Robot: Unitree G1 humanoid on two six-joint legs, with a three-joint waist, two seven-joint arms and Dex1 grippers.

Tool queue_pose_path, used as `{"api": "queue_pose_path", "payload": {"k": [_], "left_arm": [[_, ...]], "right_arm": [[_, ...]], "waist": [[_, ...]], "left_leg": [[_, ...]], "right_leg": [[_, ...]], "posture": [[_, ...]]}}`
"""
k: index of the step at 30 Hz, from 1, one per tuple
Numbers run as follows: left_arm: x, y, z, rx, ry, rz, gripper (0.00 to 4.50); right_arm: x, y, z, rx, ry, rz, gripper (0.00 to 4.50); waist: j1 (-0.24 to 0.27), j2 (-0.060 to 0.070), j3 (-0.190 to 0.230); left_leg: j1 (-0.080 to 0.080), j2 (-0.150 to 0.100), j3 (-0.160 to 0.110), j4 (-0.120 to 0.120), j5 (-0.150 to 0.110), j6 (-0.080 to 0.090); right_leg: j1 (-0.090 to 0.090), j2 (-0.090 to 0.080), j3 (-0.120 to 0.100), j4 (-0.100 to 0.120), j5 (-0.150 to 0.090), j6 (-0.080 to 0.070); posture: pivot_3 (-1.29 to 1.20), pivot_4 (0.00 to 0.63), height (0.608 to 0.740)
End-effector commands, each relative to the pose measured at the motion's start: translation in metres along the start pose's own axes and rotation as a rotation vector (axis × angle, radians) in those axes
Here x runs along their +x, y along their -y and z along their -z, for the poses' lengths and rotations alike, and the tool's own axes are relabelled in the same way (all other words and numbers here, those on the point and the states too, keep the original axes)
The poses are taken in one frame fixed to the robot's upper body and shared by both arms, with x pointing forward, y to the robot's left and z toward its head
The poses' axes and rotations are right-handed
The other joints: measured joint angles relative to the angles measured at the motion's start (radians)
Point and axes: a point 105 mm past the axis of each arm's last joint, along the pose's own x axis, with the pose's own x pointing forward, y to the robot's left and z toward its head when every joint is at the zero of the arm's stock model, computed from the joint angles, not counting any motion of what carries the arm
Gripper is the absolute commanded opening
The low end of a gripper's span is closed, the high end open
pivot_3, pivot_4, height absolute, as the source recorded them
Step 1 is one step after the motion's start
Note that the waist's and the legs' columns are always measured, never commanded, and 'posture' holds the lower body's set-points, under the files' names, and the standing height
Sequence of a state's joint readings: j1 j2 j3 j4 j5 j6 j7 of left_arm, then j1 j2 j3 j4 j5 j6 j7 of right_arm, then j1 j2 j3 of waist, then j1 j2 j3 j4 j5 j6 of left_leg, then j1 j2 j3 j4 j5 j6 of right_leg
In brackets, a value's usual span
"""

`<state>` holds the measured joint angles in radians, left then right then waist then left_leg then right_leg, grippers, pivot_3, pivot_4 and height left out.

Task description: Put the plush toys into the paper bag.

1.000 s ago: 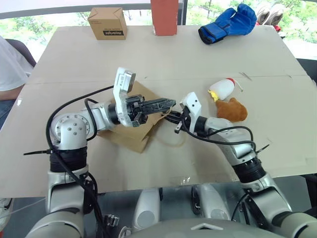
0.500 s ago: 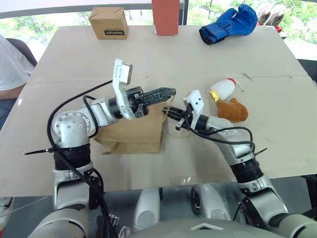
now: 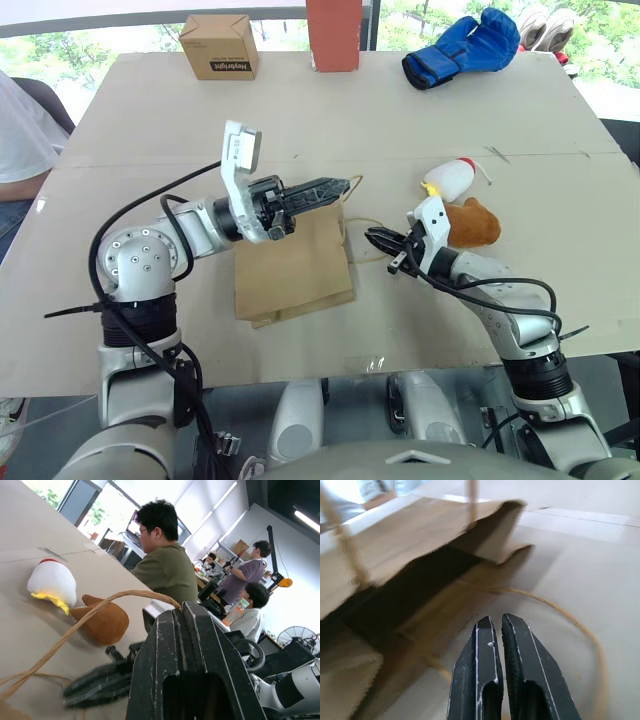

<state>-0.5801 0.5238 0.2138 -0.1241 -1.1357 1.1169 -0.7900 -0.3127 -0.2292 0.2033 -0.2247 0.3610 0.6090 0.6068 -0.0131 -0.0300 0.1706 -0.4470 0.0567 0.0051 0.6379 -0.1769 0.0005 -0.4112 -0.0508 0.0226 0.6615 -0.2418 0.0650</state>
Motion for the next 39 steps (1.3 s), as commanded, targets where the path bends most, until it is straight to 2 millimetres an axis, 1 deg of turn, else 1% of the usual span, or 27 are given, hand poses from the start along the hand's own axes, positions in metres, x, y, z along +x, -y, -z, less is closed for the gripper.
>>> {"api": "queue_pose_path", "payload": {"k": [1,3,5,9,11,14,17,20,23,26,27,30,35,37,38,39], "left_arm": [[0.011,0.008,-0.008,0.049,0.006,0.058,0.00],[0.016,0.008,-0.010,0.058,0.006,0.073,0.00],[0.021,0.009,-0.012,0.067,0.011,0.084,0.00],[0.028,0.010,-0.015,0.101,0.031,0.089,0.00],[0.029,0.008,-0.022,0.130,0.062,0.067,0.00],[0.028,0.005,-0.035,0.180,0.111,0.027,0.00],[0.027,0.005,-0.049,0.200,0.158,0.015,0.00],[0.028,0.010,-0.070,0.243,0.235,0.016,0.00],[0.027,0.009,-0.077,0.259,0.263,-0.009,0.00],[0.022,0.008,-0.081,0.280,0.304,-0.032,0.00],[0.019,0.006,-0.081,0.286,0.309,-0.047,0.00],[0.014,0.003,-0.076,0.294,0.307,-0.082,0.00],[0.009,-0.011,-0.056,0.346,0.216,-0.142,0.00],[0.002,-0.021,-0.052,0.340,0.210,-0.171,0.00],[0.000,-0.025,-0.051,0.337,0.210,-0.179,0.00],[-0.001,-0.027,-0.051,0.338,0.212,-0.185,0.00]], "right_arm": [[0.020,-0.019,-0.009,-0.028,0.037,-0.143,0.04],[0.032,-0.027,-0.011,-0.020,0.052,-0.209,0.04],[0.045,-0.033,-0.007,-0.019,0.051,-0.253,0.04],[0.062,-0.044,0.008,-0.003,0.024,-0.313,0.04],[0.069,-0.044,0.022,0.013,-0.005,-0.298,0.04],[0.075,-0.037,0.035,0.013,-0.027,-0.230,0.04],[0.082,-0.025,0.036,0.030,-0.005,-0.128,0.04],[0.089,-0.013,0.034,0.031,0.018,-0.033,0.04],[0.094,-0.003,0.033,-0.007,0.020,0.037,0.04],[0.095,0.012,0.034,-0.019,0.022,0.132,0.04],[0.095,0.013,0.034,-0.019,0.027,0.143,0.04],[0.093,0.016,0.028,-0.028,0.065,0.169,0.04],[0.085,0.011,0.013,-0.060,0.122,0.157,0.04],[0.075,0.008,0.004,-0.061,0.118,0.131,0.04],[0.069,0.007,-0.004,-0.077,0.135,0.116,0.04],[0.062,0.006,-0.010,-0.081,0.145,0.107,0.28]], "waist": [[-0.001,0.000,0.000],[-0.002,0.000,0.000],[-0.003,0.000,0.000],[-0.001,0.000,0.000],[-0.001,0.000,0.000],[-0.002,0.000,0.000],[-0.005,0.000,0.000],[-0.005,0.000,0.000],[-0.003,0.000,0.000],[-0.002,0.000,0.000],[-0.002,0.000,0.000],[-0.001,0.000,0.000],[0.001,0.000,0.000],[0.001,0.000,0.000],[0.001,0.001,0.000],[0.001,0.001,0.000]], "left_leg": [[0.000,0.000,0.000,0.000,0.000,0.000],[0.001,0.000,0.000,0.000,0.000,0.000],[0.001,0.000,-0.001,0.000,0.000,0.000],[0.000,0.000,-0.001,0.000,0.000,0.000],[0.000,0.000,-0.001,0.000,0.000,0.000],[0.000,0.000,-0.001,0.000,0.000,0.000],[0.001,0.000,-0.001,0.000,0.001,-0.001],[0.003,0.000,-0.004,0.000,0.001,-0.002],[0.002,0.000,-0.007,0.000,0.004,-0.006],[0.002,-0.001,-0.007,0.000,0.004,-0.006],[0.002,-0.001,-0.007,0.000,0.004,-0.006],[0.002,-0.001,-0.008,-0.001,0.004,-0.006],[0.001,-0.001,-0.009,-0.002,0.004,-0.007],[0.001,-0.001,-0.009,-0.002,0.004,-0.007],[0.000,-0.001,-0.009,-0.002,0.004,-0.007],[-0.001,-0.001,-0.009,-0.002,0.004,-0.007]], "right_leg": [[0.000,0.000,0.000,0.000,0.000,0.000],[0.000,0.000,0.000,0.000,0.000,0.000],[0.000,0.001,0.000,0.001,0.000,0.000],[0.000,0.000,0.000,0.000,0.000,0.000],[0.000,0.000,0.000,0.000,0.000,0.000],[0.000,0.000,0.000,0.000,0.000,0.000],[0.000,0.001,0.000,0.001,0.000,0.000],[0.001,0.002,0.000,0.001,0.001,-0.001],[0.001,0.004,0.000,0.001,0.002,-0.002],[0.002,0.004,0.000,0.001,0.002,-0.002],[0.002,0.004,0.000,0.001,0.002,-0.002],[0.002,0.004,0.000,0.001,0.002,-0.002],[0.002,0.003,-0.001,0.001,0.002,-0.002],[0.002,0.003,-0.001,0.000,0.002,-0.002],[0.001,0.003,-0.001,0.000,0.002,-0.002],[0.000,0.003,-0.001,0.000,0.002,-0.002]], "posture": [[0.00,0.150,0.740],[0.00,0.150,0.740],[0.00,0.150,0.740],[0.00,0.150,0.740],[0.00,0.150,0.740],[0.00,0.150,0.740],[0.00,0.150,0.740],[0.00,0.150,0.740],[0.00,0.150,0.740],[0.00,0.150,0.740],[0.00,0.150,0.740],[0.00,0.150,0.740],[0.00,0.150,0.740],[0.00,0.150,0.740],[0.00,0.150,0.740],[0.00,0.150,0.740]]}}
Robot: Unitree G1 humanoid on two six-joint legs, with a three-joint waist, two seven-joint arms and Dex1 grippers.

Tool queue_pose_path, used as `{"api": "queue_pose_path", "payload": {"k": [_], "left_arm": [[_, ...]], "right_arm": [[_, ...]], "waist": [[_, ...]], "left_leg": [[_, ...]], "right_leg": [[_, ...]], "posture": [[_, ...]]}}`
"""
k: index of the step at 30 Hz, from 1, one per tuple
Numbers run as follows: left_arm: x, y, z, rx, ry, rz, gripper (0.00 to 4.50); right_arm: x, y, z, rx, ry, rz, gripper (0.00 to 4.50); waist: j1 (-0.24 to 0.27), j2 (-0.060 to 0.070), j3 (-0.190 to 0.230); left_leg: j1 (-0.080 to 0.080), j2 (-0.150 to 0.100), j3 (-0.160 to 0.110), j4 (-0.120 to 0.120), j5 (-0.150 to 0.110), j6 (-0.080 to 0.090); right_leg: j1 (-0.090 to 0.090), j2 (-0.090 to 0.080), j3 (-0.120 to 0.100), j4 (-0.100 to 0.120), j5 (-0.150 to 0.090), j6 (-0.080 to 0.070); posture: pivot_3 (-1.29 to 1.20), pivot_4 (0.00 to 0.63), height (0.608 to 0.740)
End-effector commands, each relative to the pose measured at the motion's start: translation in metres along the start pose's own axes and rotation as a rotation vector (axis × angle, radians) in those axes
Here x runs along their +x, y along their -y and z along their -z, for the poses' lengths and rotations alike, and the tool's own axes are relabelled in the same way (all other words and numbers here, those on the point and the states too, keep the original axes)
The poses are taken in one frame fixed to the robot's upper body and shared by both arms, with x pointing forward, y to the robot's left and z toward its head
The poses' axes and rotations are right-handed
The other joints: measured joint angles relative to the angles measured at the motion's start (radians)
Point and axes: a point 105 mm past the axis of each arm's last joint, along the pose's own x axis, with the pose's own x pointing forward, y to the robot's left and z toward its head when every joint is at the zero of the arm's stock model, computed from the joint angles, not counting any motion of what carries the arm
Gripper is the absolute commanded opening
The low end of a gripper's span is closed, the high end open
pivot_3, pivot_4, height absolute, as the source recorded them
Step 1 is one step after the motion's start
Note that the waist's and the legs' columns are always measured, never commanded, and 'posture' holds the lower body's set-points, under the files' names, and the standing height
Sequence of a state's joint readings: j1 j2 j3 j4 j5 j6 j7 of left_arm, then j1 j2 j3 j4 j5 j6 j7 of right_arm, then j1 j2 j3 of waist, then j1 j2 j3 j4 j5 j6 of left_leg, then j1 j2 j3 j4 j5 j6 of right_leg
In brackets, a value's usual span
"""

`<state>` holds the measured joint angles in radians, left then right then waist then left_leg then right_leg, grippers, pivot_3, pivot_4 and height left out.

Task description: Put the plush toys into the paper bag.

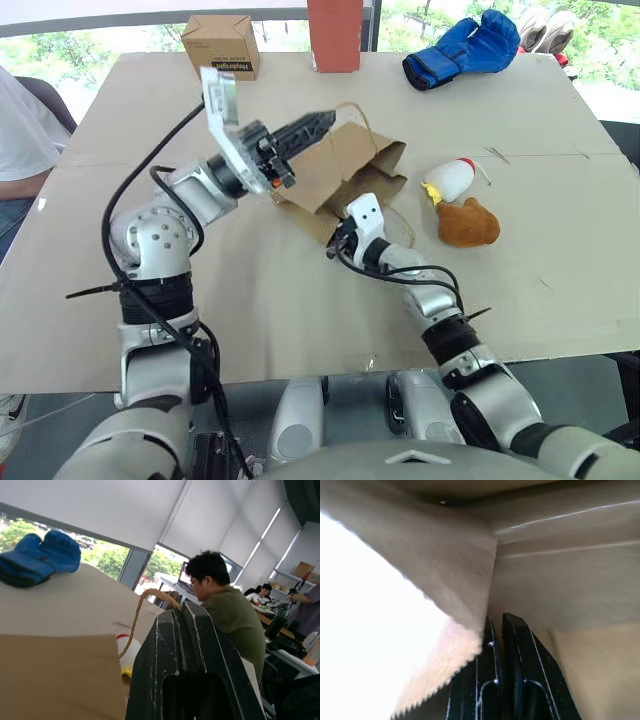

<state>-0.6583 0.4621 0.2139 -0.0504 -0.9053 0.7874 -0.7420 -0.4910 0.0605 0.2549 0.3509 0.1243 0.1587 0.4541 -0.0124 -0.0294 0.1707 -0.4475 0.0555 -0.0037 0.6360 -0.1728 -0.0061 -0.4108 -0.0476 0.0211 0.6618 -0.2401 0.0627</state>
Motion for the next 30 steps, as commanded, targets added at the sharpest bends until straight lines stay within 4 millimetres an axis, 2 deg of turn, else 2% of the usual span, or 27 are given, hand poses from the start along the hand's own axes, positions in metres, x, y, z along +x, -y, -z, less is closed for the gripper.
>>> {"api": "queue_pose_path", "payload": {"k": [1,6,7,8,10,13,15,17,18,20,22,24,25,26,27,28,30], "left_arm": [[-0.002,-0.003,-0.006,0.048,0.022,0.005,0.00],[0.001,-0.008,-0.007,0.051,0.041,0.014,0.00],[0.002,-0.008,-0.008,0.050,0.048,0.016,0.00],[0.002,-0.009,-0.008,0.049,0.053,0.018,0.00],[0.004,-0.009,-0.010,0.038,0.067,0.022,0.00],[0.006,-0.009,-0.010,0.026,0.073,0.033,0.00],[0.008,-0.007,-0.010,0.022,0.074,0.042,0.00],[0.008,-0.007,-0.010,0.021,0.074,0.047,0.00],[0.009,-0.006,-0.011,0.019,0.078,0.049,0.00],[0.011,-0.005,-0.011,0.012,0.083,0.055,0.00],[0.012,-0.003,-0.011,0.002,0.083,0.068,0.00],[0.012,-0.001,-0.011,-0.003,0.078,0.079,0.00],[0.012,0.000,-0.013,-0.010,0.081,0.086,0.00],[0.011,0.001,-0.015,-0.017,0.085,0.090,0.00],[0.011,0.001,-0.016,-0.025,0.089,0.093,0.00],[0.011,0.002,-0.018,-0.032,0.094,0.095,0.00],[0.010,0.005,-0.021,-0.050,0.096,0.104,0.00]], "right_arm": [[-0.018,-0.001,-0.034,-0.023,0.068,-0.048,0.57],[-0.060,0.002,-0.075,-0.100,0.098,-0.042,2.58],[-0.068,0.005,-0.081,-0.133,0.092,-0.011,3.03],[-0.078,0.013,-0.088,-0.167,0.090,0.048,3.77],[-0.096,0.029,-0.096,-0.214,0.076,0.149,4.31],[-0.121,0.049,-0.096,-0.207,0.020,0.223,4.31],[-0.138,0.078,-0.088,-0.199,-0.058,0.362,4.31],[-0.149,0.095,-0.082,-0.173,-0.111,0.445,4.31],[-0.160,0.111,-0.063,-0.159,-0.227,0.523,4.31],[-0.178,0.132,-0.029,-0.116,-0.407,0.606,4.31],[-0.183,0.139,-0.010,-0.079,-0.462,0.627,3.79],[-0.182,0.137,-0.005,-0.070,-0.474,0.603,3.00],[-0.181,0.135,-0.007,-0.067,-0.460,0.595,2.49],[-0.180,0.132,-0.009,-0.066,-0.445,0.587,2.27],[-0.180,0.130,-0.011,-0.069,-0.432,0.580,1.60],[-0.181,0.129,-0.014,-0.086,-0.412,0.575,1.14],[-0.181,0.124,-0.030,-0.129,-0.322,0.550,0.45]], "waist": [[0.000,0.001,0.000],[-0.001,0.002,0.001],[-0.001,0.002,0.001],[-0.001,0.002,0.001],[0.001,0.002,0.002],[0.005,0.002,0.001],[0.003,0.002,0.001],[0.002,0.002,0.001],[0.001,0.002,0.001],[0.000,0.002,0.001],[0.000,0.002,0.001],[0.000,0.002,0.001],[0.000,0.002,0.001],[0.001,0.002,0.001],[0.003,0.001,0.000],[0.003,0.001,0.000],[0.005,0.001,0.000]], "left_leg": [[0.000,0.000,0.000,0.000,0.000,0.000],[0.000,0.000,0.000,-0.001,0.000,0.000],[0.000,0.000,0.000,-0.001,0.000,0.000],[0.000,0.000,0.000,-0.002,0.000,0.000],[-0.001,0.000,0.000,-0.002,0.000,0.000],[-0.001,0.000,0.000,-0.002,0.000,0.000],[-0.001,0.000,0.000,-0.002,0.000,0.000],[-0.001,0.000,0.000,-0.002,0.000,0.000],[-0.001,0.000,0.000,-0.002,0.000,0.000],[0.000,0.000,0.000,-0.002,0.000,0.000],[0.000,0.000,0.001,-0.002,0.000,0.000],[0.000,0.000,0.001,-0.002,0.000,0.000],[0.000,0.000,0.000,-0.002,0.000,0.000],[0.000,0.000,0.000,-0.002,0.000,0.000],[0.000,0.000,0.000,-0.001,0.000,0.000],[0.000,0.000,0.000,-0.001,0.000,0.000],[-0.001,-0.001,0.000,-0.001,0.000,0.000]], "right_leg": [[0.000,0.000,0.000,0.000,0.000,0.000],[-0.001,0.000,0.000,0.000,0.000,0.000],[-0.001,0.000,-0.001,0.000,0.000,0.000],[-0.001,0.000,-0.001,0.000,0.000,0.000],[-0.001,0.000,-0.001,-0.001,0.000,0.000],[-0.001,0.000,-0.001,-0.001,-0.001,0.000],[0.000,0.000,-0.001,-0.002,-0.001,-0.001],[-0.001,0.000,0.000,-0.002,-0.001,-0.001],[-0.001,0.000,0.000,-0.001,-0.001,-0.002],[-0.001,0.000,0.000,-0.001,-0.001,-0.002],[-0.001,0.000,0.000,-0.002,-0.001,-0.002],[-0.001,0.000,0.000,-0.001,-0.001,-0.001],[0.000,0.000,0.000,-0.001,-0.001,0.000],[0.000,0.000,0.000,-0.001,-0.001,0.000],[0.000,0.000,0.000,-0.001,-0.001,0.000],[0.000,0.000,0.000,-0.001,-0.001,0.000],[0.000,0.000,0.000,-0.002,-0.001,-0.001]], "posture": [[0.00,0.150,0.740],[0.00,0.150,0.740],[0.00,0.150,0.740],[0.00,0.150,0.740],[0.00,0.150,0.740],[0.00,0.150,0.740],[0.00,0.150,0.740],[0.00,0.150,0.740],[0.00,0.150,0.740],[0.00,0.150,0.740],[0.00,0.150,0.740],[0.00,0.150,0.740],[0.00,0.150,0.740],[0.00,0.150,0.740],[0.00,0.150,0.740],[0.00,0.150,0.740],[0.00,0.150,0.740]]}}
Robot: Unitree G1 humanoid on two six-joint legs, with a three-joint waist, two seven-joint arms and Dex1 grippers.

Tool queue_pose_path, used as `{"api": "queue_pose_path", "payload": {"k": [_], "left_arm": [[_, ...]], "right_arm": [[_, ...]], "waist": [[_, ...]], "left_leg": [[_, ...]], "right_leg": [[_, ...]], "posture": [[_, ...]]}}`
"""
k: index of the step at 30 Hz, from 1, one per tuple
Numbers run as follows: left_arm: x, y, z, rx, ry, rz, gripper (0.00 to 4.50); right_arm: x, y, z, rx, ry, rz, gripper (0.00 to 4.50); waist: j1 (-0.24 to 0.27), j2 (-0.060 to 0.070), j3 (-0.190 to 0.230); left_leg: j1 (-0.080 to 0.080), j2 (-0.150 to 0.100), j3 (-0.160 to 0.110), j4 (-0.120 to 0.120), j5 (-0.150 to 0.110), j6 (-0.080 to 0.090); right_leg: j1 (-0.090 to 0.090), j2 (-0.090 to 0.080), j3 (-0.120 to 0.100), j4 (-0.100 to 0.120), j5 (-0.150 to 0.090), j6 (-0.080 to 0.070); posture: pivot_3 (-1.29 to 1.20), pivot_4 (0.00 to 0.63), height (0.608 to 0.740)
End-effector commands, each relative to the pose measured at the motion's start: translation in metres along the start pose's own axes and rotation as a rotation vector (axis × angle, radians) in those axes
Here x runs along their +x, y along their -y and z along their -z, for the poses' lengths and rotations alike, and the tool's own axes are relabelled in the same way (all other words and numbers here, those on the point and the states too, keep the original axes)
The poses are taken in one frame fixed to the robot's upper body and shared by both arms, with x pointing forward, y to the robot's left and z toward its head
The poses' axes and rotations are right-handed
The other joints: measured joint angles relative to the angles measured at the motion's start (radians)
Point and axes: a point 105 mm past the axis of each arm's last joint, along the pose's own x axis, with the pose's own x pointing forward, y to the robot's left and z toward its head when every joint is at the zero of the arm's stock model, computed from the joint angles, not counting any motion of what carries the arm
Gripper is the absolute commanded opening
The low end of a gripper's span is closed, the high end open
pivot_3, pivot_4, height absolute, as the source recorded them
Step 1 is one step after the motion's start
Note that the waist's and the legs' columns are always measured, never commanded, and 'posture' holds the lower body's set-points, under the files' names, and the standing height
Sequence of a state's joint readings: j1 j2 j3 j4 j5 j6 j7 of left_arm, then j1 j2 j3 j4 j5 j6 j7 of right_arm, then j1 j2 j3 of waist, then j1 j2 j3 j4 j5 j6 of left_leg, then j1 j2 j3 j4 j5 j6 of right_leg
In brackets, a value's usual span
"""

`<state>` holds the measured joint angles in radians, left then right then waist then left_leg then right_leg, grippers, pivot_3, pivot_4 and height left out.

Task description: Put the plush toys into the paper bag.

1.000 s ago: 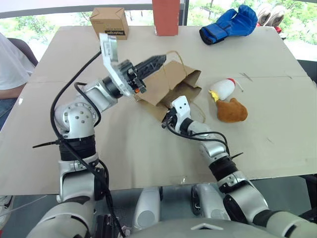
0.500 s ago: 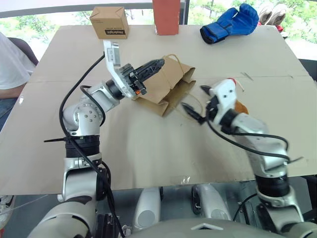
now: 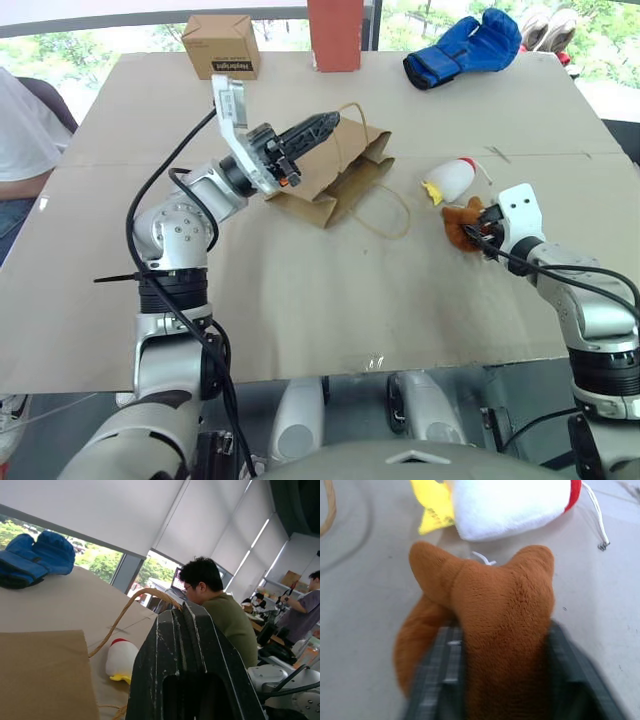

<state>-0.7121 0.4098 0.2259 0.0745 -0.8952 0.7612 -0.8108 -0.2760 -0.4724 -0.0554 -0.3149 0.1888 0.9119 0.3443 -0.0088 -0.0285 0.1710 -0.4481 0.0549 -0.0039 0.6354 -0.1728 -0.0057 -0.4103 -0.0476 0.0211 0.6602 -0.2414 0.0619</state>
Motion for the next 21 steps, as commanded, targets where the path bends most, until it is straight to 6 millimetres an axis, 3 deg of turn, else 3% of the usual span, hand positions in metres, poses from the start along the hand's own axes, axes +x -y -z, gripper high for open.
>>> {"api": "queue_pose_path", "payload": {"k": [1,3,5,9,14,21], "left_arm": [[0.002,0.016,-0.018,0.005,0.023,0.058,0.00],[0.000,0.020,-0.014,-0.034,0.003,0.058,0.00],[0.000,0.024,-0.013,-0.060,0.006,0.062,0.00],[0.003,0.035,-0.014,-0.085,0.027,0.071,0.00],[0.006,0.045,-0.017,-0.101,0.039,0.091,0.00],[0.001,0.052,-0.009,-0.116,0.030,0.090,0.00]], "right_arm": [[-0.019,-0.005,-0.022,-0.041,0.168,-0.057,0.11],[-0.034,-0.033,-0.056,-0.019,0.329,-0.200,0.11],[-0.041,-0.051,-0.074,-0.004,0.396,-0.287,0.11],[-0.021,-0.093,-0.096,-0.007,0.418,-0.390,0.11],[0.008,-0.131,-0.096,-0.061,0.361,-0.481,0.11],[0.056,-0.169,-0.089,-0.028,0.320,-0.611,0.11]], "waist": [[0.002,0.000,0.000],[-0.002,0.001,0.001],[-0.012,0.002,0.002],[-0.023,0.002,0.002],[-0.018,0.002,0.002],[-0.012,0.002,0.002]], "left_leg": [[0.000,0.000,0.000,0.000,0.000,0.000],[-0.001,0.000,0.000,0.000,0.000,0.000],[0.000,0.000,0.000,-0.001,0.000,0.000],[0.001,0.001,-0.001,-0.001,0.000,0.000],[0.000,0.000,-0.002,-0.001,0.000,0.000],[0.000,0.000,-0.001,-0.001,0.000,0.000]], "right_leg": [[0.000,0.000,0.000,0.000,0.000,0.000],[0.000,0.000,0.000,0.000,0.000,0.000],[-0.001,0.000,0.000,0.000,0.001,0.002],[-0.001,0.001,0.000,0.001,0.000,0.002],[-0.001,0.001,0.000,0.001,0.001,0.001],[-0.001,0.001,0.001,0.001,0.001,0.001]], "posture": [[0.00,0.150,0.740],[0.00,0.150,0.740],[0.00,0.150,0.740],[0.00,0.150,0.740],[0.00,0.150,0.740],[0.00,0.150,0.740]]}}
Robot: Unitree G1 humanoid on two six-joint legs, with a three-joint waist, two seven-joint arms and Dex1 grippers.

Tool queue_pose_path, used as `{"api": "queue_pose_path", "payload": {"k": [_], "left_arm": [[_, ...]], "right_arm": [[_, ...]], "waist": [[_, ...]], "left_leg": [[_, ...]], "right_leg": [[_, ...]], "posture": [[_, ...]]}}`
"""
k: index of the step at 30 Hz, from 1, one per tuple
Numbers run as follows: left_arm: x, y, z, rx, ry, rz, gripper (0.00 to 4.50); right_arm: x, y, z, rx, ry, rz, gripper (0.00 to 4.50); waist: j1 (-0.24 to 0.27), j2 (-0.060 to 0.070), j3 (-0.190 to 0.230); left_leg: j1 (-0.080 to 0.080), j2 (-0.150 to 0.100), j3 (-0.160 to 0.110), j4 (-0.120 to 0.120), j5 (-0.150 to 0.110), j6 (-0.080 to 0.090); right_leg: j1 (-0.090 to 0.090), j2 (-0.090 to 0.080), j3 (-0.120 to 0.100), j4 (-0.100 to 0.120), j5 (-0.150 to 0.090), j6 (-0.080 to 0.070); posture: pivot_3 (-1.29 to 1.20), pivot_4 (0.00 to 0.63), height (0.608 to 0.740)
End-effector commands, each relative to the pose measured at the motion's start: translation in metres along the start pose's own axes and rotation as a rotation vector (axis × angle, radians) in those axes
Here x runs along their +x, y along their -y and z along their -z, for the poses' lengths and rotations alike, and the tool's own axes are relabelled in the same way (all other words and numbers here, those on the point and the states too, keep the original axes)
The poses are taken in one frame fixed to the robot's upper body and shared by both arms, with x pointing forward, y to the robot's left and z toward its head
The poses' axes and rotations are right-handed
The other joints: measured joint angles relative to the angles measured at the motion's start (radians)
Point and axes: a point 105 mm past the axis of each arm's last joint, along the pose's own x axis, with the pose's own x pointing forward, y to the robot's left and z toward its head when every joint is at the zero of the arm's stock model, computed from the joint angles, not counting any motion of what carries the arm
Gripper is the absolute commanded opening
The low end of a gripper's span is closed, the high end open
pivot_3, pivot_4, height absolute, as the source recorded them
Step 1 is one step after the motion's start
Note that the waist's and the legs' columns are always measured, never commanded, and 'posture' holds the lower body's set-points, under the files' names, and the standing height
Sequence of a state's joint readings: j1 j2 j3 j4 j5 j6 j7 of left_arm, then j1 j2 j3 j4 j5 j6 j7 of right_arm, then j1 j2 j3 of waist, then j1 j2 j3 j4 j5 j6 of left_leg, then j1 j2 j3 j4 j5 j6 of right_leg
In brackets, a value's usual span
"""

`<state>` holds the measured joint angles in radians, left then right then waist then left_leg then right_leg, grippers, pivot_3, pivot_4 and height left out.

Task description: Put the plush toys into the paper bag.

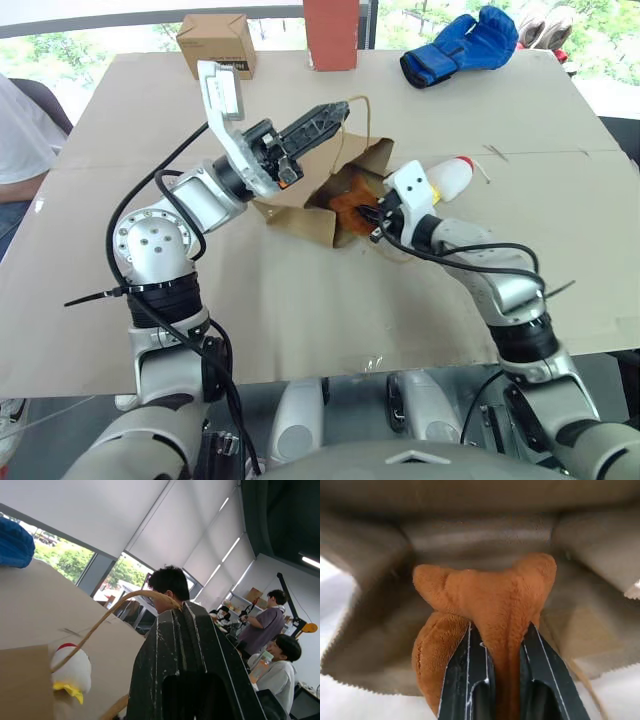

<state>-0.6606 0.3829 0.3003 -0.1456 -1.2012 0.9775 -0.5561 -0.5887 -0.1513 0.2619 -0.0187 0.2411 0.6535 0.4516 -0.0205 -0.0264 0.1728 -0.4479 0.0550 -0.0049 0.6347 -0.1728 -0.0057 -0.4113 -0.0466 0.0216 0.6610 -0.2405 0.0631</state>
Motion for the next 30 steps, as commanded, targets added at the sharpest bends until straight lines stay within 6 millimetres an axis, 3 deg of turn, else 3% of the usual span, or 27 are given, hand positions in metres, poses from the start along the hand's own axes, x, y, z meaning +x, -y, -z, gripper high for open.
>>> {"api": "queue_pose_path", "payload": {"k": [1,6,11,17,22,26,29,30], "left_arm": [[-0.001,0.012,0.000,0.022,0.005,0.030,0.00],[-0.010,0.011,0.008,0.010,0.003,-0.007,0.00],[-0.026,0.001,0.005,0.031,0.011,-0.080,0.00],[-0.042,-0.013,0.002,0.058,0.010,-0.146,0.00],[-0.043,-0.018,0.000,0.073,0.026,-0.167,0.00],[-0.040,-0.019,-0.002,0.081,0.034,-0.170,0.00],[-0.038,-0.019,-0.003,0.087,0.039,-0.167,0.00],[-0.037,-0.019,-0.004,0.088,0.040,-0.165,0.00]], "right_arm": [[0.019,-0.008,-0.004,-0.004,0.058,-0.087,0.11],[0.036,-0.011,-0.002,0.037,0.101,-0.125,2.08],[0.025,-0.013,-0.001,0.027,0.118,-0.143,4.37],[-0.021,-0.010,-0.016,0.019,0.163,-0.125,4.45],[-0.056,0.015,-0.034,0.014,0.186,-0.016,4.45],[-0.071,0.054,-0.043,0.006,0.176,0.149,4.45],[-0.074,0.121,-0.019,-0.029,0.008,0.425,4.45],[-0.074,0.135,-0.011,-0.034,-0.044,0.480,4.45]], "waist": [[0.000,0.000,0.000],[0.003,0.000,0.000],[0.005,0.000,0.000],[0.007,0.000,0.000],[0.008,0.000,0.000],[0.008,0.000,0.000],[0.006,0.000,0.000],[0.005,0.000,0.000]], "left_leg": [[0.000,0.000,0.000,0.000,0.000,0.000],[-0.001,0.000,0.000,0.000,0.000,0.000],[0.000,0.000,-0.001,0.000,0.000,0.000],[0.000,0.000,0.000,-0.001,0.000,0.000],[0.000,0.000,0.000,-0.001,0.000,0.000],[0.000,0.000,0.000,-0.001,0.000,0.000],[0.000,0.000,0.001,0.000,0.000,0.000],[0.000,0.000,0.002,0.000,0.000,0.000]], "right_leg": [[0.000,0.000,0.000,0.000,0.000,0.000],[0.000,0.000,0.000,-0.001,0.000,0.000],[0.000,0.000,-0.001,0.000,0.000,0.000],[0.000,0.000,-0.001,0.000,0.000,0.000],[0.000,0.000,-0.001,0.000,-0.001,-0.003],[0.000,0.000,0.000,-0.001,-0.001,-0.003],[0.000,0.000,0.000,0.000,-0.002,-0.003],[0.000,0.000,0.001,-0.001,-0.002,-0.004]], "posture": [[0.00,0.150,0.740],[0.00,0.150,0.740],[0.00,0.150,0.740],[0.00,0.150,0.740],[0.00,0.150,0.740],[0.00,0.150,0.740],[0.00,0.150,0.740],[0.00,0.150,0.740]]}}
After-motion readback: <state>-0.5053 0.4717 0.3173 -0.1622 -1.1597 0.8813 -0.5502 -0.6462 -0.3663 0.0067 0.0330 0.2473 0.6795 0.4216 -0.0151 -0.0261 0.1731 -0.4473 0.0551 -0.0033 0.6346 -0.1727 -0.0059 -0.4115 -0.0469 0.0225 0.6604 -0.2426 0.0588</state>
